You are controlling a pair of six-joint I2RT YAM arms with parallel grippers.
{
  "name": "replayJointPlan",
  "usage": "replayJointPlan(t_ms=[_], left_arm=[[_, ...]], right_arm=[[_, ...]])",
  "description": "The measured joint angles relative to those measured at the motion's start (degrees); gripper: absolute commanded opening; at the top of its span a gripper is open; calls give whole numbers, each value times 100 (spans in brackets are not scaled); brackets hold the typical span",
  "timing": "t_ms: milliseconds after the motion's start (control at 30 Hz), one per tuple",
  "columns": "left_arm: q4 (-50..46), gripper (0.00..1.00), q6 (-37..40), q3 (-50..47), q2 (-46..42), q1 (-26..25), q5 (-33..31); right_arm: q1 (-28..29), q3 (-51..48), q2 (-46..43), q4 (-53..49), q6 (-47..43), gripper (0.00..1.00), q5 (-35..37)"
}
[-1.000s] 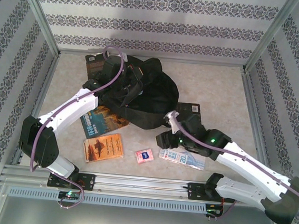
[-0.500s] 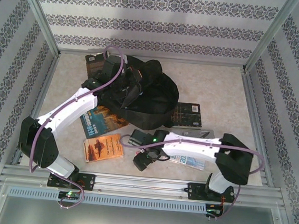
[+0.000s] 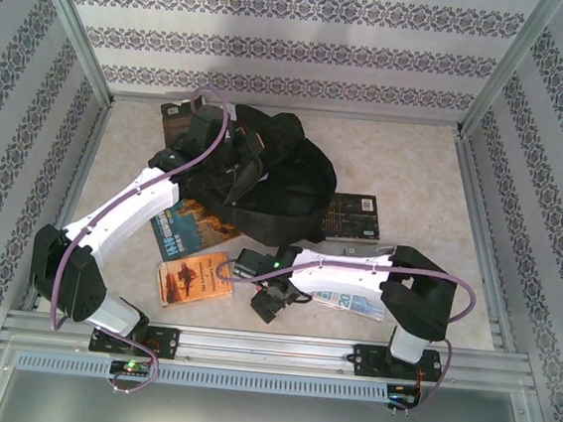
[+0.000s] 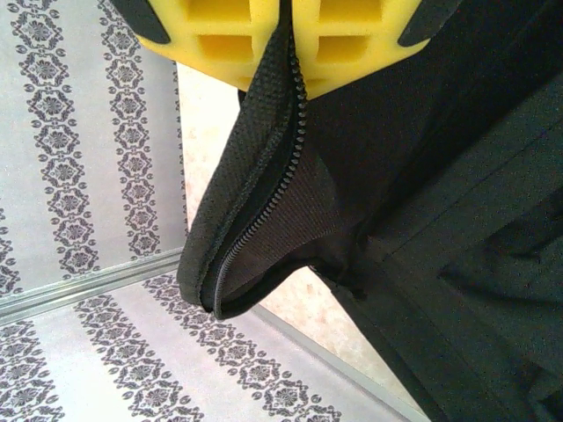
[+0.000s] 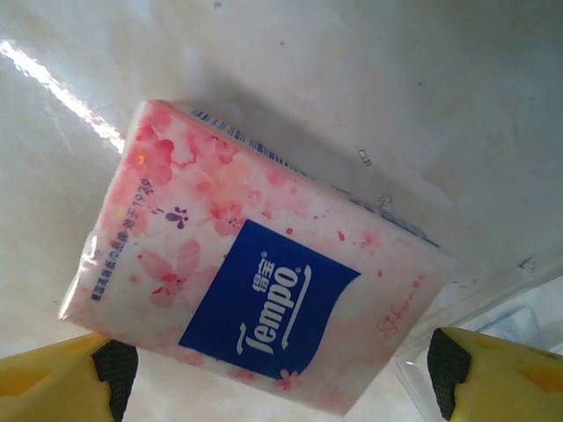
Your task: Pack the student bag
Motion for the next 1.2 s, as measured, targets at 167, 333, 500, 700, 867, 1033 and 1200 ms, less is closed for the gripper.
replayJointPlan(t_ms=[167,333,500,700,867,1033,1200], left_arm=[[-2,0,2,-26,-28,17,22],[-15,0,24,-26,-28,44,61],[-24,0,70,-26,-28,70,111],[-33,0,90,-24,-28,70,153],[-37,0,116,-22,-28,101,175],[-122,0,153,61,-11,173,195],[-404,0,323,389,20,184,214]], right_arm=[[-118,17,131,203,-31,93,-103],[-339,234,354,262,-155,94,-144],[-546,378,522,382,-304,92,-278],[-608,365,581,459,-398,70,-494],[-608,103,345,514,-304,51,-551],[-654,-22,-155,385,-275,51,-511],[-1106,35,-1067,142,-232,50,-459]])
